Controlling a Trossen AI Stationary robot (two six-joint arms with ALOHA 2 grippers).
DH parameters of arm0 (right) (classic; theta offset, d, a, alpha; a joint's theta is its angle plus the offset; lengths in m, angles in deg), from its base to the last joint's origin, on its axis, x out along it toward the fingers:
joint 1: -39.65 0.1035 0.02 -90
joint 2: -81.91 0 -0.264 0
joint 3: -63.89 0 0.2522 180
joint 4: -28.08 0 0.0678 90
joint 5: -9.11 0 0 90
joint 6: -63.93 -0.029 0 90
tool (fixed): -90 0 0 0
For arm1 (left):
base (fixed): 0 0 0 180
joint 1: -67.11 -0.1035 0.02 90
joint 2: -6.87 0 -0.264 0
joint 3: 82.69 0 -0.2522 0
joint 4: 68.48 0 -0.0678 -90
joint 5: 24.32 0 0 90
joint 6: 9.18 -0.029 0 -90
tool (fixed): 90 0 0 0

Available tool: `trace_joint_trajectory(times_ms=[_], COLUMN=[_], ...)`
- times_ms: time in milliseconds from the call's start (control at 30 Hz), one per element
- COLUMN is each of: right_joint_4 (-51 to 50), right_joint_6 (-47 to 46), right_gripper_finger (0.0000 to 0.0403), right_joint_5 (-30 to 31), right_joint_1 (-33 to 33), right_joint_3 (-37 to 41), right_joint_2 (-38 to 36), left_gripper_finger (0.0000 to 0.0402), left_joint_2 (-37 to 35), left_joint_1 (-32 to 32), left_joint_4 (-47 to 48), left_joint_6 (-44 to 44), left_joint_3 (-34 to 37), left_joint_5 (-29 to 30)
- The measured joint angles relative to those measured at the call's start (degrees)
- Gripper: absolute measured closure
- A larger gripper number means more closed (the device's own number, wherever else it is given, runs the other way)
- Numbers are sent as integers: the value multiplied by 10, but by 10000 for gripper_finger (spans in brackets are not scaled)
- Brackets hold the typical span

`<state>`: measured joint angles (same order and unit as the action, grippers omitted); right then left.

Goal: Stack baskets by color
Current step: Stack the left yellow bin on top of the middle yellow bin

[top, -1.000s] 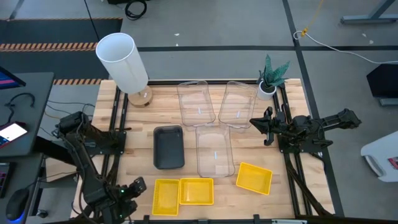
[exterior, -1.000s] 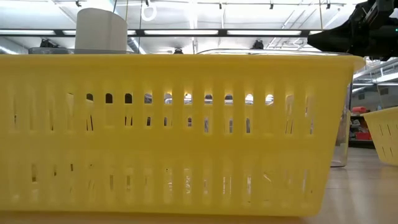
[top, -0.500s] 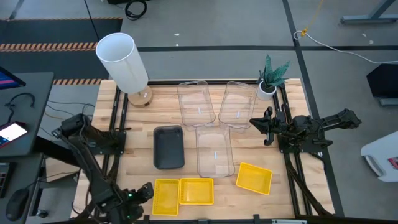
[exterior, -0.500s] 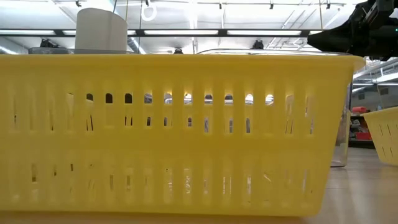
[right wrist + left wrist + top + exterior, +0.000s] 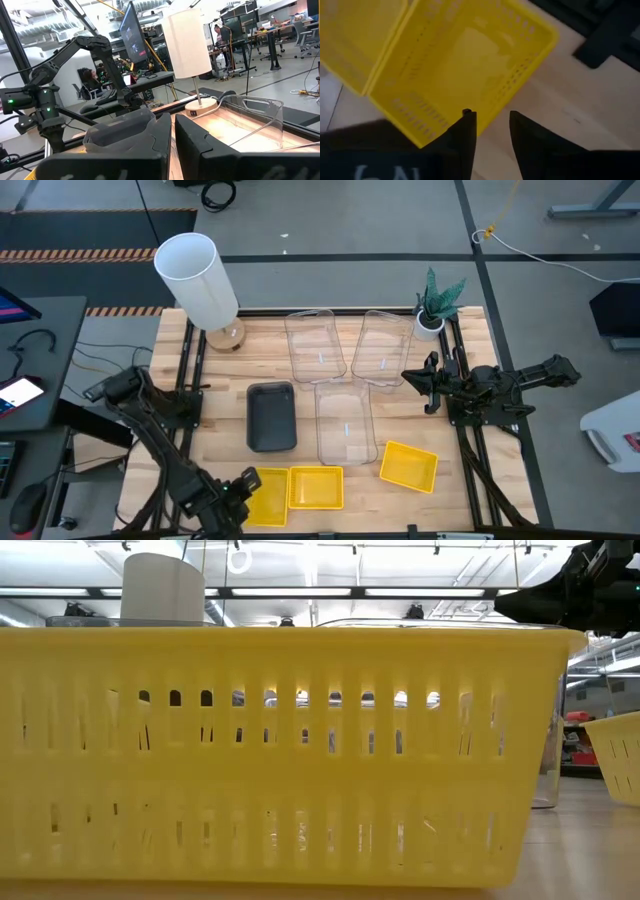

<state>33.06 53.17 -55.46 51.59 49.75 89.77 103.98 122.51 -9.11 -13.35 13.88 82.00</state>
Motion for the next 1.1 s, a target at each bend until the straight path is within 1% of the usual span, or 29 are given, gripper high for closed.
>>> trace_joint_trajectory(times_ms=[133, 300, 433, 533, 600, 733, 933, 1100], right_joint_4=[0, 0, 0, 0, 0, 0, 0, 0], right_joint_6=[0, 0, 0, 0, 0, 0, 0, 0], right_gripper_finger=[373, 373, 373, 373, 373, 373, 373, 373], right_joint_5=[0, 0, 0, 0, 0, 0, 0, 0], right_joint_1=[0, 0, 0, 0, 0, 0, 0, 0], right_joint_3=[0, 0, 0, 0, 0, 0, 0, 0], right_joint_2=[0, 0, 0, 0, 0, 0, 0, 0], left_gripper_finger=[278, 248, 224, 220, 227, 249, 284, 313], left_joint_2=[19, 44, 57, 58, 58, 58, 63, 85], left_joint_1=[0, 0, 0, 0, -6, -19, -25, -25], left_joint_4=[-13, -7, -7, -8, -8, -8, -14, -11], left_joint_6=[-39, -47, -95, -120, -129, -131, -150, -152], left_joint_3=[0, 0, -1, -1, -1, -1, -2, -2], left_joint_5=[-7, -5, -5, -5, -9, -36, -40, -41])
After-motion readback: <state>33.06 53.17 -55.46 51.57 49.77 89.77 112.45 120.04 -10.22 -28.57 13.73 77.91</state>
